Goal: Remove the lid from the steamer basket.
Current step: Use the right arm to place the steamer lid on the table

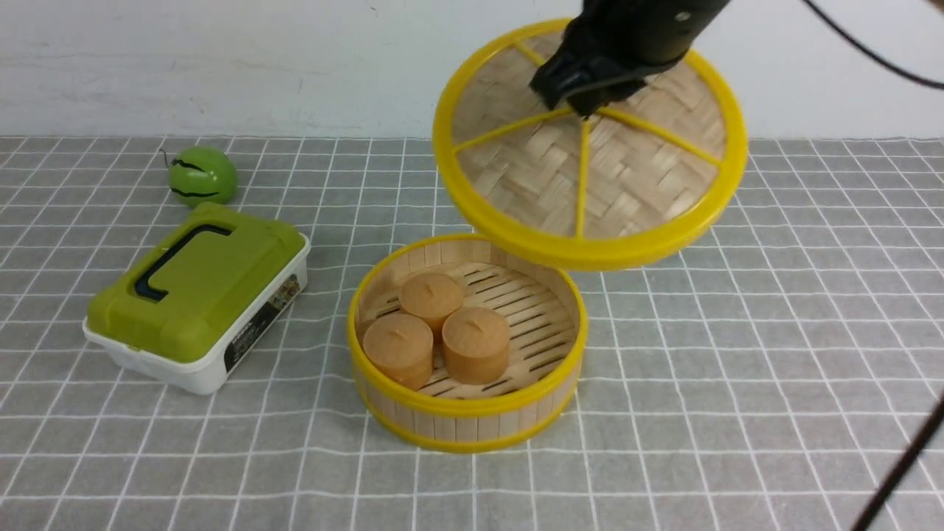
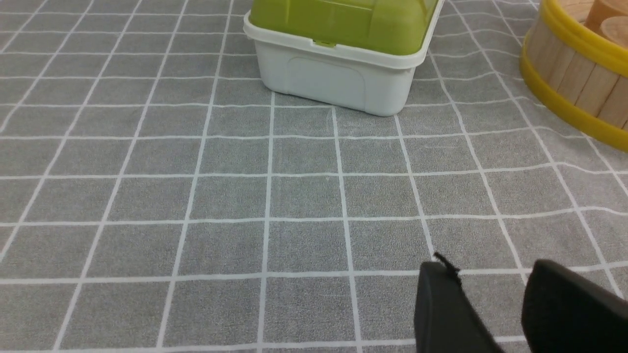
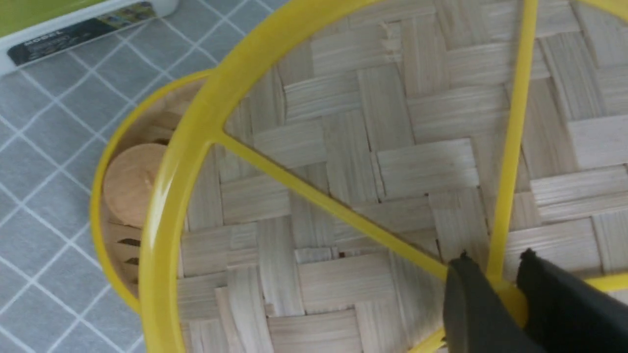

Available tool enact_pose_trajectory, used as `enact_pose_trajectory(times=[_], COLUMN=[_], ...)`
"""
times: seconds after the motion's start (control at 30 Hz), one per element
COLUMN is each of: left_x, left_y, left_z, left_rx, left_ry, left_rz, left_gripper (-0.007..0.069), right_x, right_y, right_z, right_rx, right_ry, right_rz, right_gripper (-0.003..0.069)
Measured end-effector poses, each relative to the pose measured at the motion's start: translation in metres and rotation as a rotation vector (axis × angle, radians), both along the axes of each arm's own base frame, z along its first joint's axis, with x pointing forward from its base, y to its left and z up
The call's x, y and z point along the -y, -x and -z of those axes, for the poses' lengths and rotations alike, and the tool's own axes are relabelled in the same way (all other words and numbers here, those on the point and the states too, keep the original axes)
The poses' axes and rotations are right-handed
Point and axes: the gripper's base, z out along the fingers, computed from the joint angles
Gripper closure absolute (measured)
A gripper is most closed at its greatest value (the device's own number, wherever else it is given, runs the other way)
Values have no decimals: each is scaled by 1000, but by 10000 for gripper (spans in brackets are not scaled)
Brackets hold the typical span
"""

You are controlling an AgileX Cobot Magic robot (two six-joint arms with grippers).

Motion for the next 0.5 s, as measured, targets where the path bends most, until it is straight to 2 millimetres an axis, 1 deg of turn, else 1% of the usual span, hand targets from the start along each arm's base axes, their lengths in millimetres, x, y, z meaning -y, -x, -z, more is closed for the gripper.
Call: enact_pose_trajectory(times=[0.03, 0.07, 0.1, 0.13, 0.17, 0.27, 0.33, 0.37, 0.4, 0.43, 0.47, 0.5], left_x=[0, 0, 0, 0, 0, 0, 0, 0, 0, 0, 0, 0], left_y=[0, 0, 0, 0, 0, 0, 0, 0, 0, 0, 0, 0], left_z=[0, 0, 0, 0, 0, 0, 0, 0, 0, 0, 0, 0], left_rx=[0, 0, 0, 0, 0, 0, 0, 0, 0, 0, 0, 0], left_ry=[0, 0, 0, 0, 0, 0, 0, 0, 0, 0, 0, 0], left_rz=[0, 0, 0, 0, 0, 0, 0, 0, 0, 0, 0, 0], left_gripper=[386, 386, 386, 386, 386, 386, 386, 386, 386, 386, 386, 386], right_x=[7, 17, 26, 41, 43, 70, 84, 93, 105, 111, 113, 127], right_y=[2, 5, 6, 9, 10, 14, 15, 15, 13, 11, 11, 4], right_z=[-2, 1, 7, 23, 24, 64, 89, 103, 123, 132, 134, 153], right_rx=[-3, -22, -50, -113, -119, -222, -252, -257, -265, -248, -256, -234], right_ry=[-2, 4, 10, 32, 30, 31, 8, -5, -18, -34, -32, -52], right_rz=[15, 33, 54, 85, 89, 153, 196, 223, 264, 287, 292, 341], right_gripper=[573, 573, 573, 573, 573, 573, 573, 573, 573, 573, 573, 573])
